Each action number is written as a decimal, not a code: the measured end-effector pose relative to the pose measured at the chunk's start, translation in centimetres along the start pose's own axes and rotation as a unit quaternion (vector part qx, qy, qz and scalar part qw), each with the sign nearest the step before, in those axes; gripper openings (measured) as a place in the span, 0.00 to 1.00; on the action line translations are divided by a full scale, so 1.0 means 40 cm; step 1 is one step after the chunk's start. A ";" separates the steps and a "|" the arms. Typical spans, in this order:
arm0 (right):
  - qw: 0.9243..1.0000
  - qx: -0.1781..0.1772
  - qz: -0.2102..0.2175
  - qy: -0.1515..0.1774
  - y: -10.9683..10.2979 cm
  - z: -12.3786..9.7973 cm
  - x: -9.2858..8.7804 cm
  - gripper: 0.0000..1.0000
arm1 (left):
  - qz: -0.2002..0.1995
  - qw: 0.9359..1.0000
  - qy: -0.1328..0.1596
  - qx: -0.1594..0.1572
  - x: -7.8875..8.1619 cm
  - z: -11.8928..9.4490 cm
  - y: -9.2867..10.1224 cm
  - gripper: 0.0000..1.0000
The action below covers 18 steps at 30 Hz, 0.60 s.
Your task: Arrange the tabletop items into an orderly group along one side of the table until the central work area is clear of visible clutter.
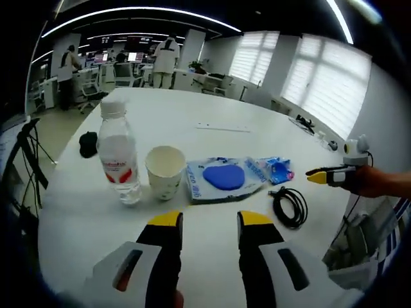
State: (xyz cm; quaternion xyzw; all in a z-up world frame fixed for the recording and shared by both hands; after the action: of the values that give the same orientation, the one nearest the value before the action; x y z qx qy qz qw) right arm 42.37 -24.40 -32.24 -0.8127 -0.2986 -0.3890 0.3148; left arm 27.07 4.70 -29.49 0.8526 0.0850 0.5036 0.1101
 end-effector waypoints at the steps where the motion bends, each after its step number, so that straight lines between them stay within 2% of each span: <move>1: 1.000 0.001 -0.003 -0.002 -0.004 -0.003 -0.005 0.44 | 0.000 1.000 0.000 0.002 -0.001 -0.009 -0.015 0.36; 3: 1.000 0.005 -0.010 -0.011 -0.021 -0.021 -0.023 0.47 | 0.000 1.000 0.001 0.003 -0.008 -0.037 -0.025 0.38; 6: 1.000 0.011 -0.015 -0.020 -0.017 -0.033 -0.035 0.52 | 0.000 1.000 0.004 0.008 -0.011 -0.074 -0.042 0.42; 7: 0.999 0.011 -0.019 -0.025 -0.020 -0.040 -0.045 0.53 | -0.002 1.000 0.007 0.010 -0.006 -0.086 -0.074 0.43; 8: 0.999 0.011 -0.020 -0.027 -0.020 -0.045 -0.050 0.54 | -0.002 1.000 0.009 0.012 -0.005 -0.094 -0.082 0.44; 13: 0.999 0.015 -0.020 -0.032 -0.057 -0.082 -0.080 0.61 | 0.003 1.000 0.016 0.013 -0.001 -0.131 -0.095 0.50; 18: 0.999 0.019 -0.021 -0.047 -0.071 -0.093 -0.098 0.66 | 0.011 1.000 0.013 0.016 -0.024 -0.162 -0.100 0.53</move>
State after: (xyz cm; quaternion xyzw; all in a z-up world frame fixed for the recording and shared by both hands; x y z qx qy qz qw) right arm 36.61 -26.32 -32.81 -0.8175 -0.3372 -0.3513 0.3074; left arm 20.80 8.97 -28.35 0.8487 0.0854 0.5142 0.0896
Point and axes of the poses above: the point that each gripper's makers call its tool centre point, and the gripper's own axes: z roughly forward along the fingers, y roughly to its right, x roughly out of its top, the point moved 3 cm from there along -z, roughly backward along the fingers, and after that the axes turned 6 degrees about y, right-handed, at the moved point
